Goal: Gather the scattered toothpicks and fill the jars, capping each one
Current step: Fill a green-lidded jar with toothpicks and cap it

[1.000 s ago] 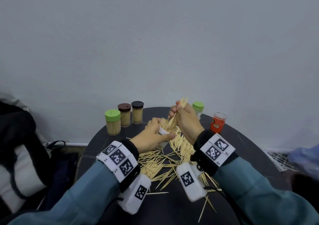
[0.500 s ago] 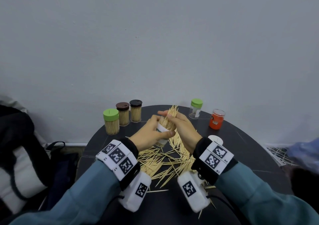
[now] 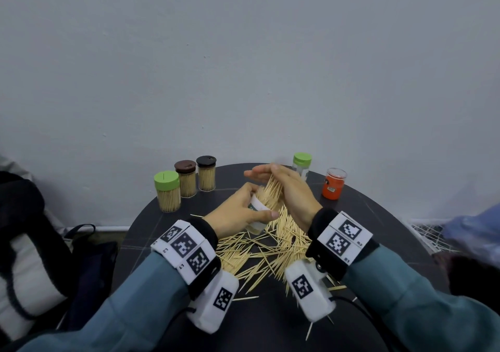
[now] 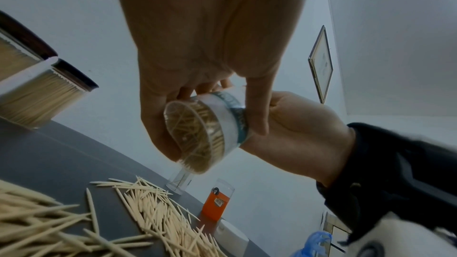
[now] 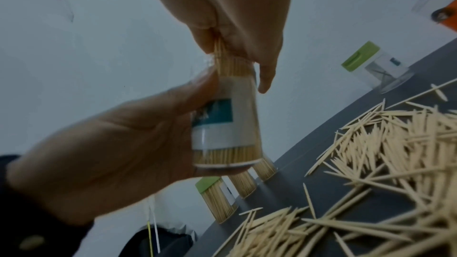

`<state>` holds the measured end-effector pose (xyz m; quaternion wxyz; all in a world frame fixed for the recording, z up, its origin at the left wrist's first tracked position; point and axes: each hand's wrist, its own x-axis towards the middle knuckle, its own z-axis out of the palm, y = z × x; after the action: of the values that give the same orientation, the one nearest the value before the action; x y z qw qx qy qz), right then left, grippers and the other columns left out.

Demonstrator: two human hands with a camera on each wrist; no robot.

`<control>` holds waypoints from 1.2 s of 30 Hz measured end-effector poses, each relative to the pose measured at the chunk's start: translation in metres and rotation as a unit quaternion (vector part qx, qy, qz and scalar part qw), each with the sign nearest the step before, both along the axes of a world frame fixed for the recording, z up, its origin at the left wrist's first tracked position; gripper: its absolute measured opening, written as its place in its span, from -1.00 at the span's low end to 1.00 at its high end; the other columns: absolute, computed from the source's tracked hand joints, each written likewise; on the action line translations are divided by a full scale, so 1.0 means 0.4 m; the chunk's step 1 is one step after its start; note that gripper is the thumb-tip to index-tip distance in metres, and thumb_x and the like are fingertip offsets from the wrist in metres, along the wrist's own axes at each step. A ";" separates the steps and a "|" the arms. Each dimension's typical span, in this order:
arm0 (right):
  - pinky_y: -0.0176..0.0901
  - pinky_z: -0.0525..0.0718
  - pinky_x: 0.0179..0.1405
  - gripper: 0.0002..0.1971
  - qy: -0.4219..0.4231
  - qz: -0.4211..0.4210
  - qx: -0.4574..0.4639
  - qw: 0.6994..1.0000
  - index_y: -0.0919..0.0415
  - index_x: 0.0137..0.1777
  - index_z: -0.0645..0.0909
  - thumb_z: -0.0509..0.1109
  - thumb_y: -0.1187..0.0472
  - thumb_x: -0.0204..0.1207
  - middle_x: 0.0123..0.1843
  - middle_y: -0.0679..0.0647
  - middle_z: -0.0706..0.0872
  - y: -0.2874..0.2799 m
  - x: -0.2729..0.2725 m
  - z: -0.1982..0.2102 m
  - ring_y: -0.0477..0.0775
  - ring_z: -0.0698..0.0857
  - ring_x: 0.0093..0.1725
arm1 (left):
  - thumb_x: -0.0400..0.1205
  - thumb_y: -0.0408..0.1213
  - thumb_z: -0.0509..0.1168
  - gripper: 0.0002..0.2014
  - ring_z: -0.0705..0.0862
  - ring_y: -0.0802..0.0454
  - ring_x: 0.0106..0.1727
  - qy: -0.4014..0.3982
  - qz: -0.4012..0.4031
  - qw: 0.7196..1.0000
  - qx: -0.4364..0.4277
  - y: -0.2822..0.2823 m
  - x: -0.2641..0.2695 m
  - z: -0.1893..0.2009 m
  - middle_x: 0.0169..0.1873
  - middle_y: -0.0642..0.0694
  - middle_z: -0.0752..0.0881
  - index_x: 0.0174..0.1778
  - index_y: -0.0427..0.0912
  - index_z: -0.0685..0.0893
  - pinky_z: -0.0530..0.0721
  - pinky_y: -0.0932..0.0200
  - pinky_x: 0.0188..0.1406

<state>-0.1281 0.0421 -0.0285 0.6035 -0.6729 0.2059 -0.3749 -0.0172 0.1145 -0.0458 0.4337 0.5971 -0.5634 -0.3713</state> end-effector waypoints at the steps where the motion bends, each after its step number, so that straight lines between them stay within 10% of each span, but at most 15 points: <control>1: -0.19 0.67 0.14 -0.62 0.006 0.005 -0.005 1.000 0.31 0.02 0.63 -0.05 0.26 0.73 0.05 0.17 0.76 0.000 0.001 -0.005 -0.01 0.73 0.07 | 0.53 -0.30 0.42 -0.46 0.62 0.16 -0.06 0.014 0.001 1.000 -0.004 0.000 0.000 0.001 0.00 -0.03 0.60 0.36 -0.21 0.34 0.65 0.20 -0.05; 9: -0.66 0.51 0.03 -0.62 0.118 -0.001 -0.090 0.989 0.28 0.36 0.56 -0.01 0.22 0.73 0.35 0.09 0.62 -0.008 -0.009 -0.006 -0.16 0.59 0.24 | 0.54 -0.28 0.42 -0.55 0.63 0.18 -0.15 0.040 0.051 0.998 -0.015 -0.005 0.005 0.001 -0.09 0.00 0.59 0.26 -0.17 0.37 0.65 0.36 -0.25; 14: -0.03 0.15 0.60 -0.53 0.205 -0.001 -0.119 0.972 -0.06 0.51 0.38 -0.12 -0.10 0.70 0.55 -0.06 0.37 -0.006 -0.005 -0.020 -0.09 0.29 0.55 | 0.51 -0.27 0.45 -0.55 0.65 0.16 -0.15 0.018 0.026 0.999 -0.006 -0.005 -0.006 0.000 -0.08 -0.02 0.62 0.24 -0.20 0.41 0.66 0.33 -0.26; 20: 0.22 -0.29 0.60 -0.51 0.274 -0.003 -0.180 0.945 -0.06 0.57 0.26 -0.19 -0.09 0.70 0.64 -0.13 0.20 -0.016 -0.017 -0.027 -0.15 0.04 0.64 | 0.47 -0.27 0.48 -0.55 0.67 0.06 -0.10 0.042 0.063 0.997 -0.019 -0.011 0.011 -0.004 -0.04 -0.13 0.66 0.22 -0.23 0.47 0.68 0.23 -0.18; 27: -0.41 0.53 0.21 -0.71 0.147 -0.045 -0.218 0.964 0.16 0.33 0.54 0.25 0.19 0.63 0.26 -0.02 0.65 -0.035 -0.043 -0.013 -0.21 0.59 0.20 | 0.42 -0.29 0.52 -0.50 0.63 0.15 -0.04 0.014 0.102 0.993 -0.058 -0.011 0.026 -0.008 -0.01 0.00 0.63 0.21 -0.12 0.45 0.61 0.35 -0.13; 36: -0.50 0.61 -0.22 -0.92 0.153 -0.058 -0.307 0.938 0.23 -0.12 0.74 0.52 0.31 0.39 -0.27 -0.02 0.74 -0.035 -0.040 0.000 -0.26 0.67 -0.28 | 0.31 -0.38 0.60 -0.41 0.66 -0.03 0.13 -0.021 0.113 0.990 -0.086 -0.011 0.040 -0.013 0.10 -0.11 0.66 0.23 -0.19 0.53 0.62 0.19 0.06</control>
<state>-0.1443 0.0283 -0.0285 0.3062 -0.8614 0.2094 -0.3470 -0.0011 0.1102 -0.0512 0.5106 0.6249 -0.5316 -0.2573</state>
